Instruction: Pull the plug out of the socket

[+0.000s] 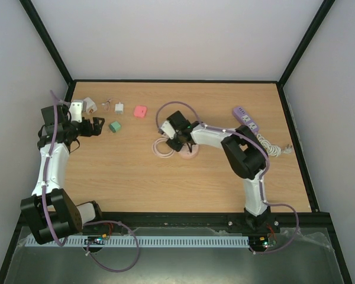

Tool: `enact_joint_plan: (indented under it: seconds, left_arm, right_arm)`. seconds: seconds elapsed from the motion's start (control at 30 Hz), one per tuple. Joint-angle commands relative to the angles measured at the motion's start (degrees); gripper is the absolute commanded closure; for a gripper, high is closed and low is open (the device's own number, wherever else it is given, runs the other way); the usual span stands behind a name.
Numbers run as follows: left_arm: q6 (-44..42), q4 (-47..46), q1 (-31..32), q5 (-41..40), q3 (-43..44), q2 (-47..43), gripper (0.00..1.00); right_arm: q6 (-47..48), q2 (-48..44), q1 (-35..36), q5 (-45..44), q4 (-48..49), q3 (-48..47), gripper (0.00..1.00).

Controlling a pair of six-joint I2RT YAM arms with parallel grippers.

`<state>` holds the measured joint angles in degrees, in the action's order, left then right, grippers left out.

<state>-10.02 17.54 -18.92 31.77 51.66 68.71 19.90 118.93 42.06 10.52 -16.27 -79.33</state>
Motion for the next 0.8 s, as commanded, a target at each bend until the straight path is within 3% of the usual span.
enact_joint_plan:
  seconds: [0.0,0.77]
  left_arm:
    - [0.4,0.2,0.0,1.2,-0.3,-1.2,0.00]
    - [1.5,-0.3,-0.1,-1.6,0.4,0.1,0.01]
  right_arm:
    - [2.6,-4.5,-4.5,-1.5,-4.9,7.7,0.56]
    - [16.3,-21.5,-33.9,0.7,-9.1,26.7,0.55]
